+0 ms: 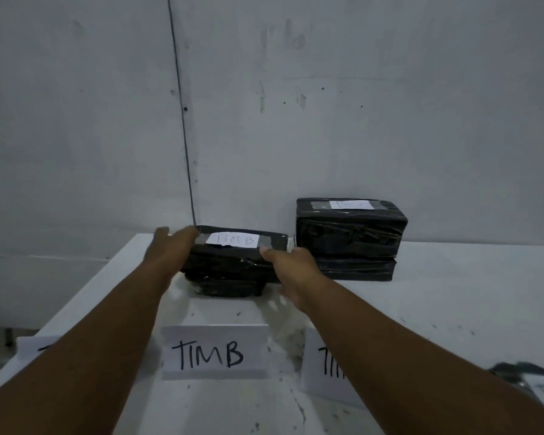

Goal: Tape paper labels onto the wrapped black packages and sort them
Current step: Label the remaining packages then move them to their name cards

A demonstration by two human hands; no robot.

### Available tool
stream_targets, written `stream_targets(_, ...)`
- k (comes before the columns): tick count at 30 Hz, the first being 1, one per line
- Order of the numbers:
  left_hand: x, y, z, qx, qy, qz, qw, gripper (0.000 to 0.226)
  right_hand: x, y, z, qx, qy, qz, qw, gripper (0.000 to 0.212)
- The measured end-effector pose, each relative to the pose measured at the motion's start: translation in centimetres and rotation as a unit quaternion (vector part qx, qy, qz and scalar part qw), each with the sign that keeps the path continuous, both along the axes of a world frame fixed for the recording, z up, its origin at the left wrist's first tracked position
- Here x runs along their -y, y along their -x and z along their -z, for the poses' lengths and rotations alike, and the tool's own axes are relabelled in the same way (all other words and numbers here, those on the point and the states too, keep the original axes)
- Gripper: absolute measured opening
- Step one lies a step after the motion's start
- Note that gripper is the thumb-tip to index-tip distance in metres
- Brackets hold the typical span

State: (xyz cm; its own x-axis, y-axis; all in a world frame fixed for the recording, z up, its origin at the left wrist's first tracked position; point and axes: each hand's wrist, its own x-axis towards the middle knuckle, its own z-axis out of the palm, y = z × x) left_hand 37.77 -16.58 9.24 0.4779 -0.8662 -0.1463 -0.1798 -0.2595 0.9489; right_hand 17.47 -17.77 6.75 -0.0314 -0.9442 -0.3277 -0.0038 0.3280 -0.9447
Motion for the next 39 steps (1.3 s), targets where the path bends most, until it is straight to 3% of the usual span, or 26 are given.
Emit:
stream_targets(5,-2.8,4.4,-3.3,0.065,0.143,-0.012,0.988,0.055,-4.5,3.4,-4.4,-0.089,0.076,-0.011,0.993,0.085)
stream_targets(12,-11.2,13.9,-5.3,0.027,0.261,0.095,0.96,0.025,-13.6,11.3,-7.6,-0.194,0.196,-0.005,0.961,0.05)
stream_targets(18,-18.8,24.4,-1.6,-0.01,0.217,0.236,0.947,0.024,-19.7,19.8,-5.5,-0.302,0.246,0.105,0.915,0.026)
stream_targets(24,-23.7,31.0,4.0,0.006,0.116,0.302,0.946,0.033,-24.4,26.7,-2.1,-0.399,0.195,0.271,0.854,0.021)
stream_targets(29,-24.8,33.7,6.1,-0.012,0.075,0.294,0.953,0.037,-25.5,30.6,0.7,-0.395,0.072,0.255,0.88,0.039)
stream_targets(34,-24.9,35.4,6.5,-0.006,0.044,0.266,0.963,0.046,-25.0,32.3,2.4,-0.288,0.094,0.198,0.932,0.042)
stream_targets(39,-25.1,36.5,6.2,-0.016,0.055,0.258,0.964,0.019,-24.5,32.7,2.9,-0.274,0.12,0.175,0.938,0.046)
